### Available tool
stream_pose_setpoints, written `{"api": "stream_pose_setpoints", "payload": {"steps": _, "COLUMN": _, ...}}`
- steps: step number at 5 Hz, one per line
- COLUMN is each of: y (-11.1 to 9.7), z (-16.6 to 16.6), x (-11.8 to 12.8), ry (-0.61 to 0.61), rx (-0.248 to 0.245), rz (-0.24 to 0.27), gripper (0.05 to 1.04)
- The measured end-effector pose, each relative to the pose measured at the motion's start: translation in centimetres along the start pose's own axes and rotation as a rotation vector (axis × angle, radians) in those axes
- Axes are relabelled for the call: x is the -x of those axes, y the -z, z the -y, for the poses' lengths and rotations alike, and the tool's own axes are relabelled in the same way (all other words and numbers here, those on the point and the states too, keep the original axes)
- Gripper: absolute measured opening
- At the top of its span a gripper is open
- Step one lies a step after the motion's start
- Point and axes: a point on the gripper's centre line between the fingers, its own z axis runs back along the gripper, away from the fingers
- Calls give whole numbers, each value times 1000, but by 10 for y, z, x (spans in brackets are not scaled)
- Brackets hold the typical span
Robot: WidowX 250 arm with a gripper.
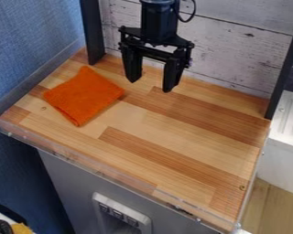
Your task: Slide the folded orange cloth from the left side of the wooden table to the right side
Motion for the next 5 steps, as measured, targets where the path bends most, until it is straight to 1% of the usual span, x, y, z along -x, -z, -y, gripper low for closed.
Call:
{"api": "stream_pose_setpoints", "payload": {"steps": 1, "y": 4, "z": -9, "x": -4, "ry": 11, "rx": 2, "rz": 15, "gripper": 997}}
{"api": "stream_pose_setpoints", "payload": {"steps": 2, "y": 4, "z": -26, "x": -8, "ry": 12, "rx": 9, "rz": 50, "gripper": 999}}
{"api": "stream_pose_setpoints", "payload": {"steps": 3, "y": 11, "z": -48, "x": -12, "ry": 14, "rx": 12, "rz": 72, "gripper": 994}}
{"api": "stream_pose_setpoints", "payload": {"steps": 4, "y": 14, "z": -66, "x": -18, "ry": 23, "rx": 16, "rz": 105, "gripper": 994}}
{"api": "stream_pose_setpoints", "payload": {"steps": 5, "y": 19, "z": -86, "x": -23, "ry": 24, "rx": 15, "rz": 119, "gripper": 998}}
